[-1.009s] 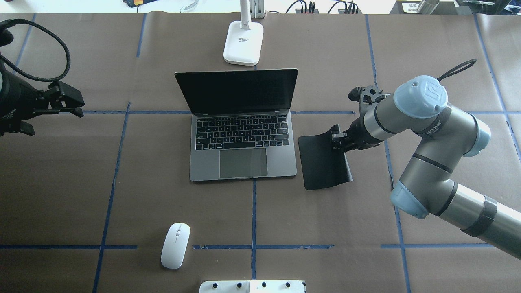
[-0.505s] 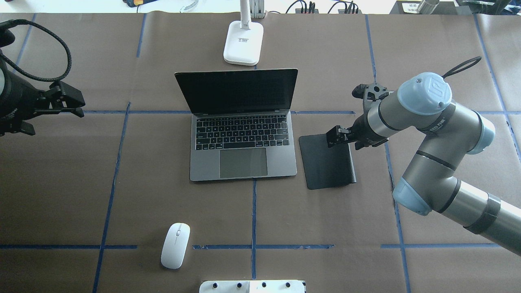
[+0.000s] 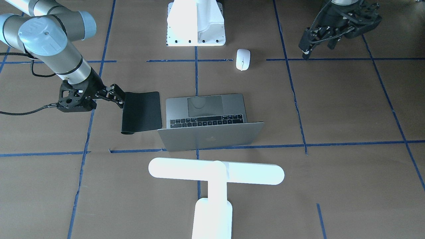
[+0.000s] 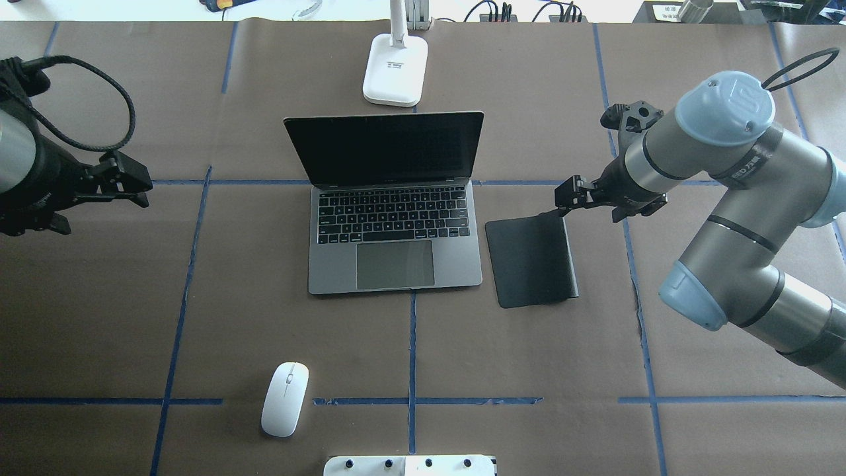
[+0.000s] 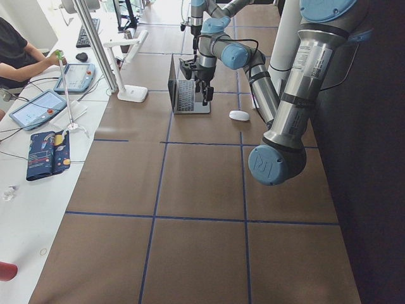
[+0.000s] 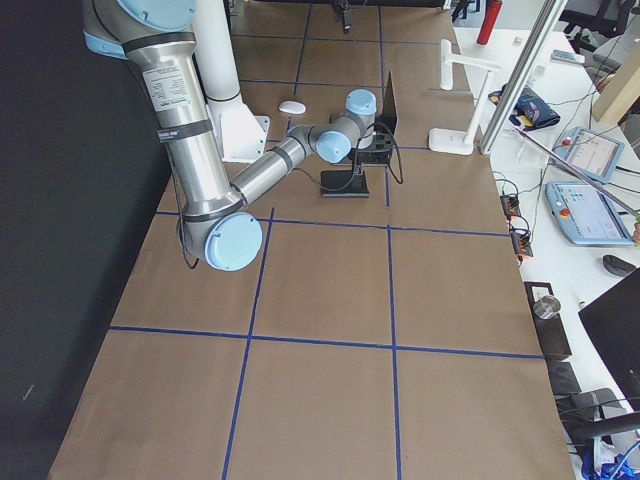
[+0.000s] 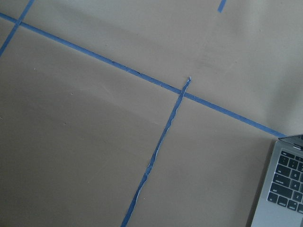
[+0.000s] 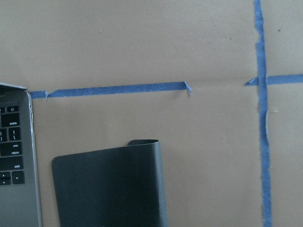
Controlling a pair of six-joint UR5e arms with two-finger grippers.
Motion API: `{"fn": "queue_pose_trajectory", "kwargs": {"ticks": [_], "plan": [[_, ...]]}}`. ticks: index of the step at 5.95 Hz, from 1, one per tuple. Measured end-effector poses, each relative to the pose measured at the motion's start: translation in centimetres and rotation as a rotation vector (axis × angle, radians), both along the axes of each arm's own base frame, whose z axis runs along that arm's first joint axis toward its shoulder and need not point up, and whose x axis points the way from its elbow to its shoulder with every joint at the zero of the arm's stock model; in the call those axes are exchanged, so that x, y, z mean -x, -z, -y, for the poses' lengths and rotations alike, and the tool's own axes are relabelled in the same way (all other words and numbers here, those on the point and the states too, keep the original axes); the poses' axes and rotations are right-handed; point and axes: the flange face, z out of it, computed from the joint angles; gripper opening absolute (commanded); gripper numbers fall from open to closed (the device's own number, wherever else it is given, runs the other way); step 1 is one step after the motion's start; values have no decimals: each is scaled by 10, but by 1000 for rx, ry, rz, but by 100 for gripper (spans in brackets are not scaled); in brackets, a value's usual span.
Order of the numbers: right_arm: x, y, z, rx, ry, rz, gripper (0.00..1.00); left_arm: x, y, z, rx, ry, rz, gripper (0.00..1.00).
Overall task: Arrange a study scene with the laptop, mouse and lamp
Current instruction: 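Release the mouse pad and raise the right gripper while the left gripper reaches the mouse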
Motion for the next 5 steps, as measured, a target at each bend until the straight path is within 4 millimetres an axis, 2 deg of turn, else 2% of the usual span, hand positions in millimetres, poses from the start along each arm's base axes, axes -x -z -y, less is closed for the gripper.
{"fn": "queue_pose_trajectory", "kwargs": {"ticks": [2, 3, 5], "plan": [[-67, 13, 10, -27, 17, -89, 100, -81, -1, -49, -21, -186, -28, 100], [-103, 10, 15, -54, 49, -137, 100, -112, -2, -63, -59, -244, -79, 100], [-174, -10, 16, -109, 149, -220, 100, -168, -8, -99, -100, -359, -147, 100]]}}
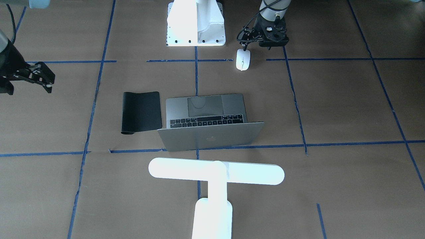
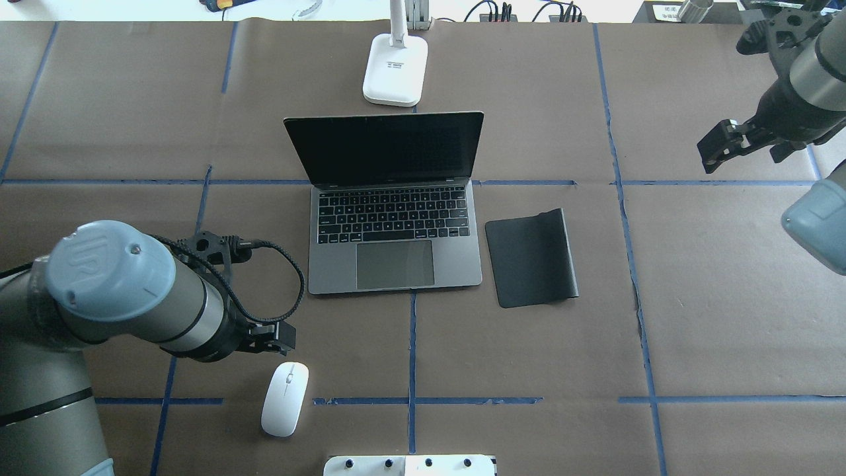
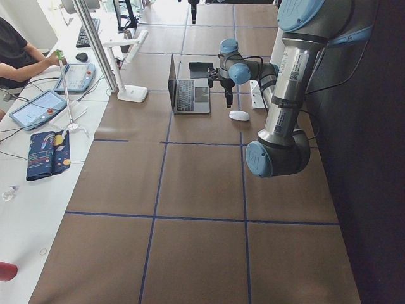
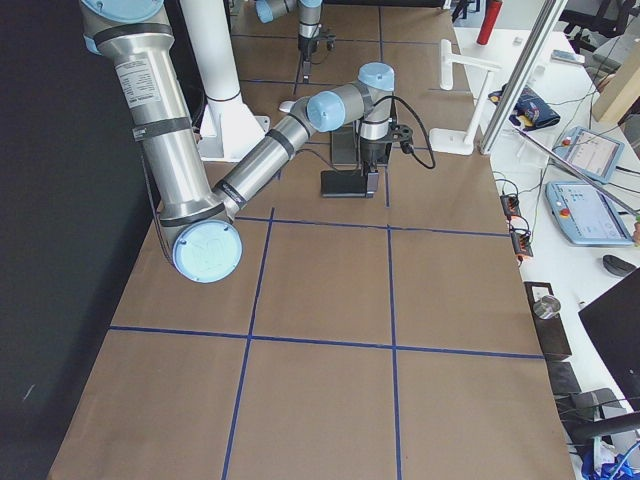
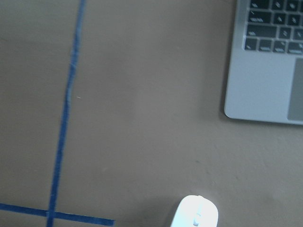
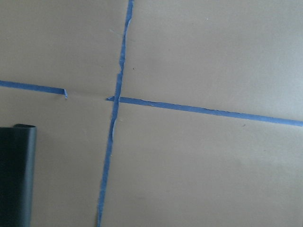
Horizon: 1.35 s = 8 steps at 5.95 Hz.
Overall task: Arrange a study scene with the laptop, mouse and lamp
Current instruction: 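Release the mouse pad and raise the right gripper while the left gripper reaches the mouse, then grasp the white mouse with the left gripper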
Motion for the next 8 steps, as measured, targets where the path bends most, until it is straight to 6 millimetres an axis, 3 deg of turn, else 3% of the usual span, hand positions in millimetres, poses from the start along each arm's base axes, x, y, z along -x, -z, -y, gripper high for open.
{"fn": "queue_pose_trajectory", "kwargs": {"ticks": [1, 4, 8], "plan": [[-17, -10, 1, -13, 27, -17, 100, -19, -8, -14, -13, -27, 12, 100], [-20, -24, 8, -1, 39, -32, 100, -60, -33, -30, -54, -49, 9, 100], [-19, -25, 10, 7, 36, -32, 100, -85, -58, -37, -37, -62, 34, 100]]}}
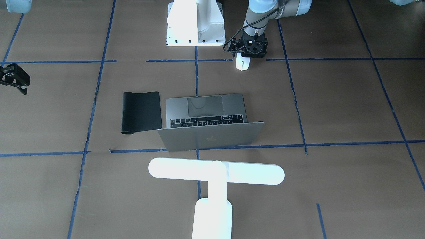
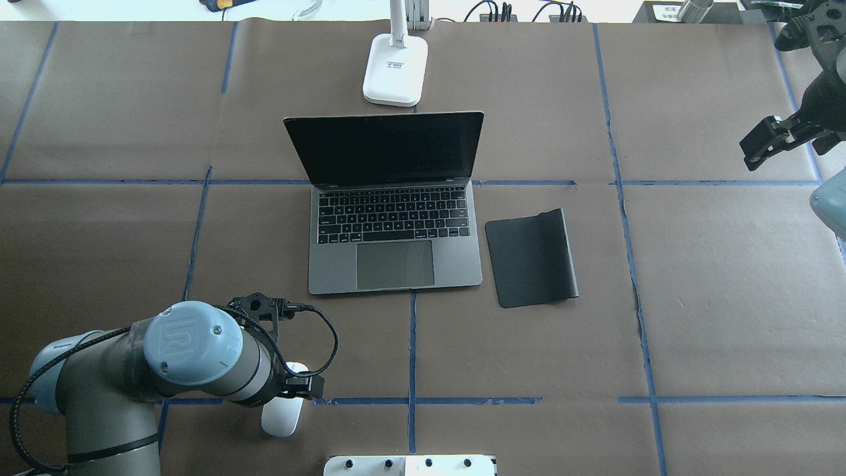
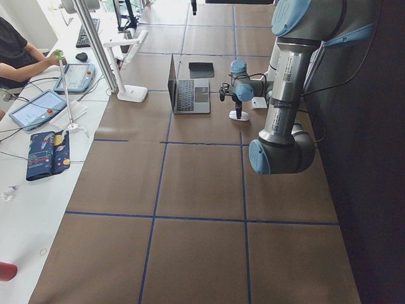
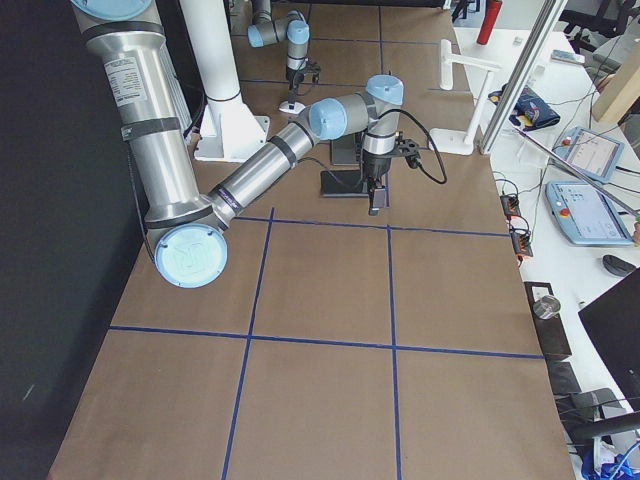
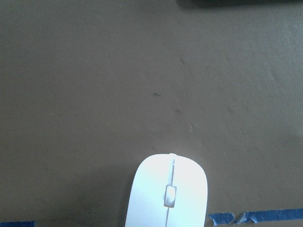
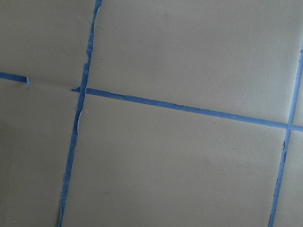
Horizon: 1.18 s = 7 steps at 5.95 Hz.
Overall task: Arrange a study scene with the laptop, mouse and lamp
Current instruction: 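Grasp the white mouse with the left gripper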
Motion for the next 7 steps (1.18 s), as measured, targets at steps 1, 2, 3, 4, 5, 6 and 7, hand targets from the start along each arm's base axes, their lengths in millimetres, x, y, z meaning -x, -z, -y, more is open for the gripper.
{"fn": "queue_pose_trajectory", "kwargs": {"ticks": [1, 2, 3, 4, 5, 6, 7], "plan": [[0, 1, 0, -1, 1, 1, 100, -5, -3, 0, 3, -2, 8, 100], [0, 1, 0, -2, 1, 1, 100, -7, -3, 0, 5, -2, 9, 100], [0, 1, 0, -3, 1, 1, 100, -8, -4, -1, 6, -3, 11, 100], [-1, 2, 0, -3, -1, 1, 100, -8, -6, 0, 6, -2, 15, 98], [-2, 2, 1, -4, -3, 2, 100, -9, -7, 0, 12, 2, 19, 84], [-3, 2, 1, -4, -4, 2, 100, -10, -8, 0, 25, 13, 23, 68], [-3, 2, 1, -4, -4, 2, 100, -11, -8, 0, 37, 24, 25, 58]]}}
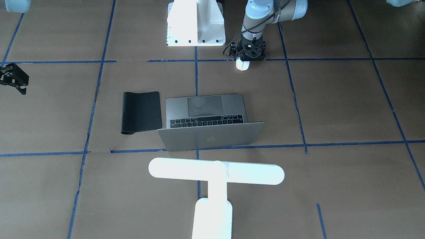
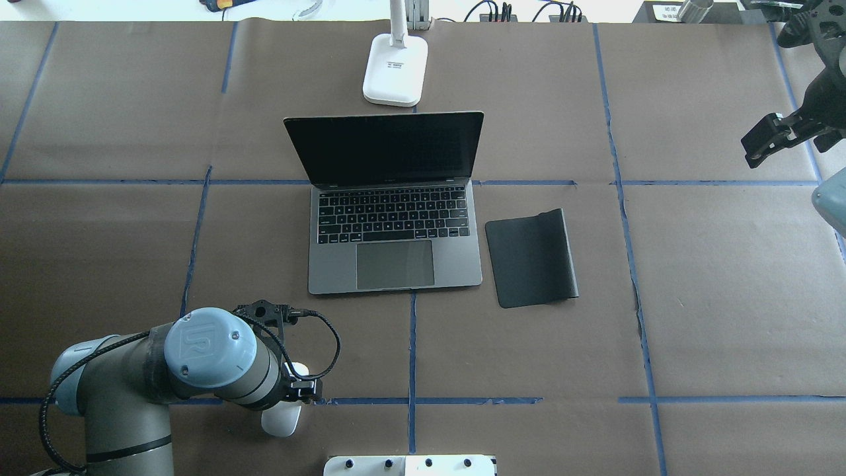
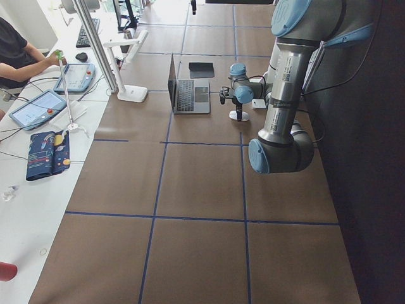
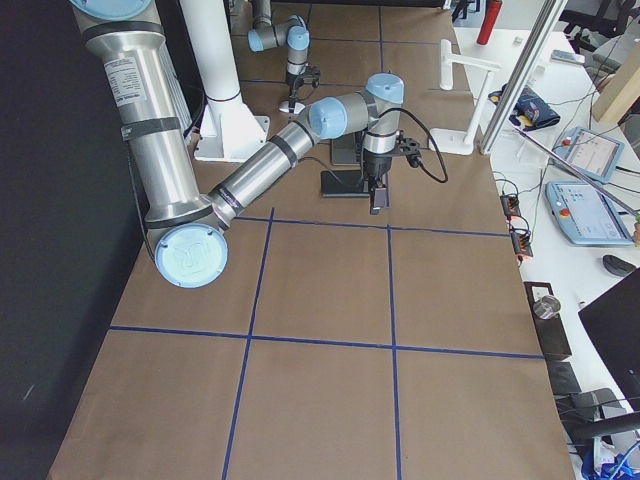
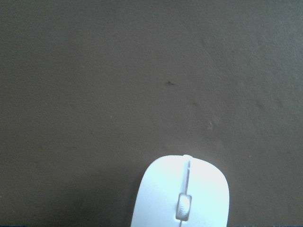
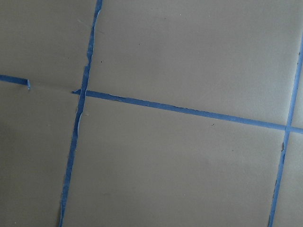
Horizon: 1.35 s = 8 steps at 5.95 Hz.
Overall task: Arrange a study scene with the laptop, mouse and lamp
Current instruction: 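Grasp the white mouse with the left gripper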
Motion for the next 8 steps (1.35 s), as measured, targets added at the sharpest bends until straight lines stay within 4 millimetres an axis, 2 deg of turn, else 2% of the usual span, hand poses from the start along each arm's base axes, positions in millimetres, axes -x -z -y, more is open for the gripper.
{"fn": "queue_pose_trajectory", "kwargs": {"ticks": [2, 4, 6, 7, 8], "plan": [[0, 0, 0, -1, 0, 0, 100, 0, 1, 0, 5, 5, -2, 39], [-2, 1, 0, -3, -2, 2, 100, 12, 15, 5, -1, 20, -30, 35], [-8, -3, -2, 12, 1, 22, 100, 27, 41, 33, -11, 75, -72, 35], [-18, -13, -5, 18, 26, 42, 100, 28, 57, 55, -18, 110, -92, 35], [-36, -29, -8, 14, 53, 51, 100, 18, 76, 79, -25, 142, -108, 35]]}}
